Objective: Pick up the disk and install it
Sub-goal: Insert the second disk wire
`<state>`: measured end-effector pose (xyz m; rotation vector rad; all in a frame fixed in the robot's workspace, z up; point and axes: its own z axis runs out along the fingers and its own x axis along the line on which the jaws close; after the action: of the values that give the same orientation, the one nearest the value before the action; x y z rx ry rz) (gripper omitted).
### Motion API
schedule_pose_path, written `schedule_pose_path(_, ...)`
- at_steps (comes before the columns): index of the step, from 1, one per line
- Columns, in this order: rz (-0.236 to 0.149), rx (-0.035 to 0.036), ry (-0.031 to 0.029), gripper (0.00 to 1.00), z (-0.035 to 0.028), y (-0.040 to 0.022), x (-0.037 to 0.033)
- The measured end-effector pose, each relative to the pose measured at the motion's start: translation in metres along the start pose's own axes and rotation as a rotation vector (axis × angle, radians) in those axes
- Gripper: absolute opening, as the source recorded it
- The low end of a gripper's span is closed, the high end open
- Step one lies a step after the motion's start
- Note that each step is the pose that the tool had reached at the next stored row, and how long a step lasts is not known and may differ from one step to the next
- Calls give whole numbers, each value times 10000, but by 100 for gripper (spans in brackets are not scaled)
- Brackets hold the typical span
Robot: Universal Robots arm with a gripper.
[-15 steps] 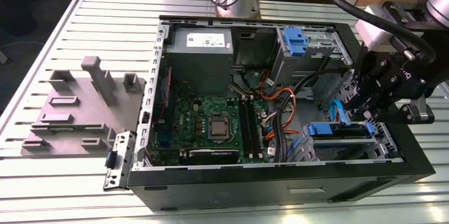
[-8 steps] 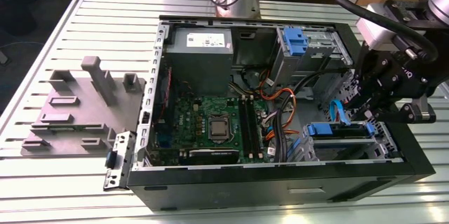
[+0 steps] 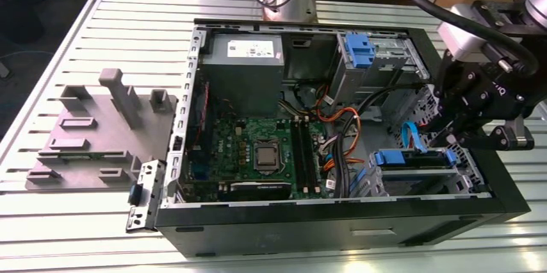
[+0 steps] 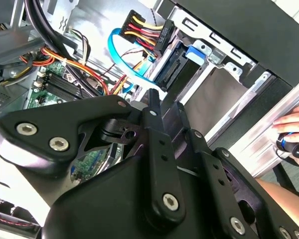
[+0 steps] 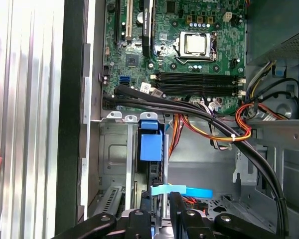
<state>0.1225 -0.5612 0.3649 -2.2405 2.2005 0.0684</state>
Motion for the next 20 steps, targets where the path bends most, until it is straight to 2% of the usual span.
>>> schedule_pose_path(6, 0, 0, 0, 29, -1, -34, 0)
schedule_pose_path(10, 0, 0, -1, 29, 1, -84, -5)
schedule_pose_path(14, -1, 0, 1, 29, 9, -131, -31)
schedule_pose_path(20, -1, -2, 1, 29, 36, -178, -104)
